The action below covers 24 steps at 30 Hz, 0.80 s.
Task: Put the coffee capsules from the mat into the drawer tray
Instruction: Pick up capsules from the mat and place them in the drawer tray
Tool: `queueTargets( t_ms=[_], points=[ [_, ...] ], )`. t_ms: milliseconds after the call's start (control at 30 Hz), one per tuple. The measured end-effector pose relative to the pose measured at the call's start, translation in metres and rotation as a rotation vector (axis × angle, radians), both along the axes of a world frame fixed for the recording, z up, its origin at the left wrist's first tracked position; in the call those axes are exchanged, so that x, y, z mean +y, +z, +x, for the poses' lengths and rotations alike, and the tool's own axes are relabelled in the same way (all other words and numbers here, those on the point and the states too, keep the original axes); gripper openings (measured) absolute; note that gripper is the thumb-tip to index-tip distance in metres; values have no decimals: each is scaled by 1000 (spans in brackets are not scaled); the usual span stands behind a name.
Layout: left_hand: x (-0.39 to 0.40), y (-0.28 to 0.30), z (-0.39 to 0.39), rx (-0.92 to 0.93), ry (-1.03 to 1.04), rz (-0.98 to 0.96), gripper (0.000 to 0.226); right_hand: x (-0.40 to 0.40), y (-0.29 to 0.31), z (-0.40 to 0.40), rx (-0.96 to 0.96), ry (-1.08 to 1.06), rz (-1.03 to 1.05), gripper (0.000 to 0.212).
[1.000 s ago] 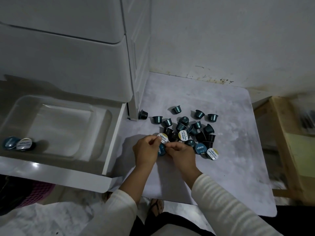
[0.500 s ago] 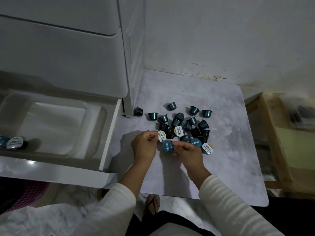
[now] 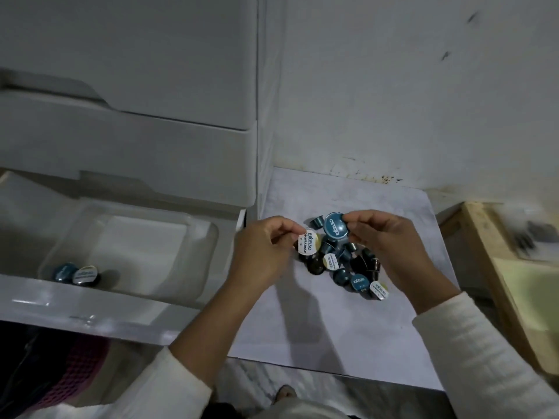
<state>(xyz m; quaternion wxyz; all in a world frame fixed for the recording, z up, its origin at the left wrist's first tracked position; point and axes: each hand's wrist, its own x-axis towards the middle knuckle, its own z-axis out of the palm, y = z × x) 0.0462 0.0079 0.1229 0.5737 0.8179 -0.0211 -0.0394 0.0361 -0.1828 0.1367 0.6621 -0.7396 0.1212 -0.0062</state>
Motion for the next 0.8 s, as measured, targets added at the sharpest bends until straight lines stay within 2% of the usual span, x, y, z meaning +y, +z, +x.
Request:
queueTargets(
  t_ms=[200,333,433,567,800],
  points=[
    [102,49,35,-83,-248,278,24,60,37,18,13,326,-132,14],
    [175,53,62,-31,-403,504,24,125,43,33,36,519,-193,15],
    [223,40,79,55,-507,566,27,176,31,49,98,604,-218,15],
    [270,12,98,136,-638,605,24,239,-3,69,203,669,-265,13],
    [314,-40,122,208,-808,676,17,307,-57,90,353,624,-384,15]
  ],
)
